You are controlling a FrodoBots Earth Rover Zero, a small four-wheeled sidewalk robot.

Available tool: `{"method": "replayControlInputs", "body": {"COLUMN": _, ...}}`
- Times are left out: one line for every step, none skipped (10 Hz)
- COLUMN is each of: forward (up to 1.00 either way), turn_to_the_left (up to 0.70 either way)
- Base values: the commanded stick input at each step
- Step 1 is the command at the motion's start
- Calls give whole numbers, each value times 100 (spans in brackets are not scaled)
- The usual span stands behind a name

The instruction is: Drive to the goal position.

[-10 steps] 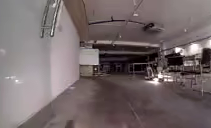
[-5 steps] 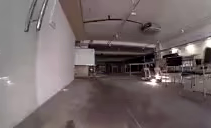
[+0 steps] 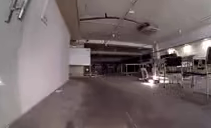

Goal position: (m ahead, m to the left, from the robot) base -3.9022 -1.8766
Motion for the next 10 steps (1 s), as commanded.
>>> {"method": "replayControlInputs", "body": {"forward": 43, "turn_to_the_left": -25}}
{"method": "replayControlInputs", "body": {"forward": 43, "turn_to_the_left": -25}}
{"method": "replayControlInputs", "body": {"forward": 43, "turn_to_the_left": -25}}
{"method": "replayControlInputs", "body": {"forward": 43, "turn_to_the_left": -25}}
{"method": "replayControlInputs", "body": {"forward": 43, "turn_to_the_left": -25}}
{"method": "replayControlInputs", "body": {"forward": 43, "turn_to_the_left": -25}}
{"method": "replayControlInputs", "body": {"forward": 43, "turn_to_the_left": -25}}
{"method": "replayControlInputs", "body": {"forward": 43, "turn_to_the_left": -25}}
{"method": "replayControlInputs", "body": {"forward": 43, "turn_to_the_left": -25}}
{"method": "replayControlInputs", "body": {"forward": 43, "turn_to_the_left": -25}}
